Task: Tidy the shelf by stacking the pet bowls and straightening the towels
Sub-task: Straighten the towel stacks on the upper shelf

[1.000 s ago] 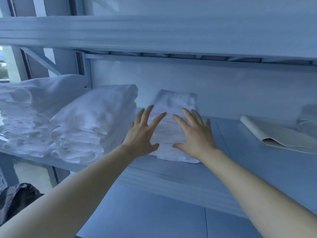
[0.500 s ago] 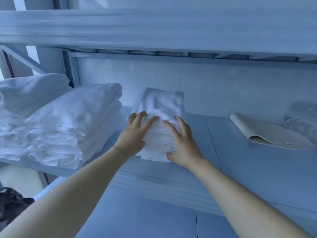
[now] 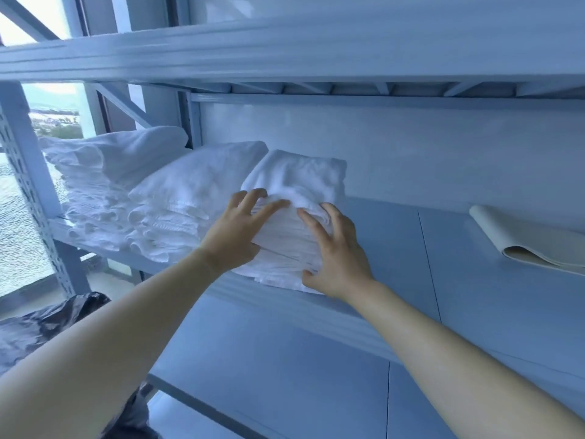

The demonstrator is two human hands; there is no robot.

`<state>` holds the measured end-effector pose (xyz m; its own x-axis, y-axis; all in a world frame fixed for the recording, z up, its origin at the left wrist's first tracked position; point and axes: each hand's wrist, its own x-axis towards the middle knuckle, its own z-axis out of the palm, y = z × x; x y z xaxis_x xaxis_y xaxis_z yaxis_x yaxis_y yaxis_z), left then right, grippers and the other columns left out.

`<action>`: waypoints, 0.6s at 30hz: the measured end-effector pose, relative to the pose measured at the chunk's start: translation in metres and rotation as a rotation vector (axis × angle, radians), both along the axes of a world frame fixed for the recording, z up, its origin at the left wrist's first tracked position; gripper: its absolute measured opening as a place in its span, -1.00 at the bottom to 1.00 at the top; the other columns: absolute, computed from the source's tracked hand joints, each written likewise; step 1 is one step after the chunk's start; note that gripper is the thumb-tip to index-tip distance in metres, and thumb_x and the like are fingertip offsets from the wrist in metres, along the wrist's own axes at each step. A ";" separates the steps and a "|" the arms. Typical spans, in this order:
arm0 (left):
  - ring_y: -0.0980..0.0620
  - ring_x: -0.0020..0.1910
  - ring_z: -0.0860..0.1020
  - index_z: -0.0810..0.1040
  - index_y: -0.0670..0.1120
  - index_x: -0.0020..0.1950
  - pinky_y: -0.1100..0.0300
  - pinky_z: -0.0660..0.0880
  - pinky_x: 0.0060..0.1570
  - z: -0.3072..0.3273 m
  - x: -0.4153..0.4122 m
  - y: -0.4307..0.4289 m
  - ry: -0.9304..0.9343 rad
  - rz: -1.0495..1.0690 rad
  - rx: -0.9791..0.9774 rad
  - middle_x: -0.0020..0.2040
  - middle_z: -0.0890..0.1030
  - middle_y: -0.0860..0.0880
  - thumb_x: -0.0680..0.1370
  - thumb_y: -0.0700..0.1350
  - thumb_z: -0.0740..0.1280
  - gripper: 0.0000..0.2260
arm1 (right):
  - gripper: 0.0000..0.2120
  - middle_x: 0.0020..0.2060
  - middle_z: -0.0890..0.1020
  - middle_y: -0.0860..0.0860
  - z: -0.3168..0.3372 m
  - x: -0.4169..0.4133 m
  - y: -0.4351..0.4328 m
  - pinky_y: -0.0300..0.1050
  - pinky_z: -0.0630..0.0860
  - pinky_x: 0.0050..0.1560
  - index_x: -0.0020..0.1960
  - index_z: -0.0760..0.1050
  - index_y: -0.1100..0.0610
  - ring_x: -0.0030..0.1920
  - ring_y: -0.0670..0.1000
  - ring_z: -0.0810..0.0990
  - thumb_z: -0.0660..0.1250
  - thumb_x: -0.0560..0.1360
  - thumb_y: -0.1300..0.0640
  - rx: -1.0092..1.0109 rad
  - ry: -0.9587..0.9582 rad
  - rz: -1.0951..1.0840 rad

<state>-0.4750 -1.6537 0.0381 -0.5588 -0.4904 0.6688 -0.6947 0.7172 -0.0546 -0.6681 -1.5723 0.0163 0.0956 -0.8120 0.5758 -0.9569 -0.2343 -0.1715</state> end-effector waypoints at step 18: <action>-0.11 0.50 -0.02 0.10 0.12 0.47 -0.40 -0.03 0.32 -0.012 0.007 0.034 0.177 0.145 0.059 0.50 0.13 0.00 0.49 0.19 0.00 -0.46 | -0.06 0.39 -0.32 -0.35 -0.006 0.016 0.005 -0.09 0.23 0.26 0.43 -0.20 -0.34 0.49 0.06 -0.26 0.42 0.34 -0.17 0.042 -0.119 0.286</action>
